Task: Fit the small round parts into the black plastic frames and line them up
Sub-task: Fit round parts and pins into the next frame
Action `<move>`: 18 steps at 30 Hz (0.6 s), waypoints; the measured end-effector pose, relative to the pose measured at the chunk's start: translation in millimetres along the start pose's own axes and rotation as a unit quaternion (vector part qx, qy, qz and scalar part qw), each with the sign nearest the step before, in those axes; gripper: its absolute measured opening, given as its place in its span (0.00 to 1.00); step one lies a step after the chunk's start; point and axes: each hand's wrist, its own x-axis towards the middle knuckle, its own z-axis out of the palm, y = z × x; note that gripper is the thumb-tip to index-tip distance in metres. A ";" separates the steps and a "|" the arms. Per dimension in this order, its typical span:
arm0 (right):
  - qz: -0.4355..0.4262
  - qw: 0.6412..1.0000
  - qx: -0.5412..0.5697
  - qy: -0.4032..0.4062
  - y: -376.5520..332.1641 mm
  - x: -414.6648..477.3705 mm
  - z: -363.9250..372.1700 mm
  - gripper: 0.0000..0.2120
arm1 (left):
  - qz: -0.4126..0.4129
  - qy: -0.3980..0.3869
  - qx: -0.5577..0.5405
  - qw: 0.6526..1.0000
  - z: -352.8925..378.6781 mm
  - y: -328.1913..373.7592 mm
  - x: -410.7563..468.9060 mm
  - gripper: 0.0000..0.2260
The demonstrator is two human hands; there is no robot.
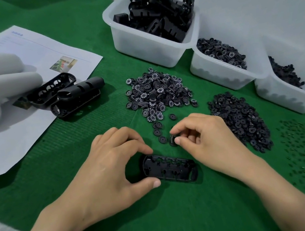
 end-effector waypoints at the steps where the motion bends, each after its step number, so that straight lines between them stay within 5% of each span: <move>1: 0.003 1.000 0.006 -0.005 0.2 0.0 -0.5 0.08 | 0.000 0.001 -0.002 1.000 0.0 -0.1 0.0 0.22; 11: -0.040 0.993 -0.021 0.105 6.9 5.9 8.2 0.03 | 0.007 0.006 -0.011 1.000 0.0 -0.4 -0.3 0.20; 18: -0.025 0.997 -0.013 0.066 13.6 9.9 5.5 0.09 | 0.010 0.010 -0.011 1.000 0.7 -1.0 -0.4 0.20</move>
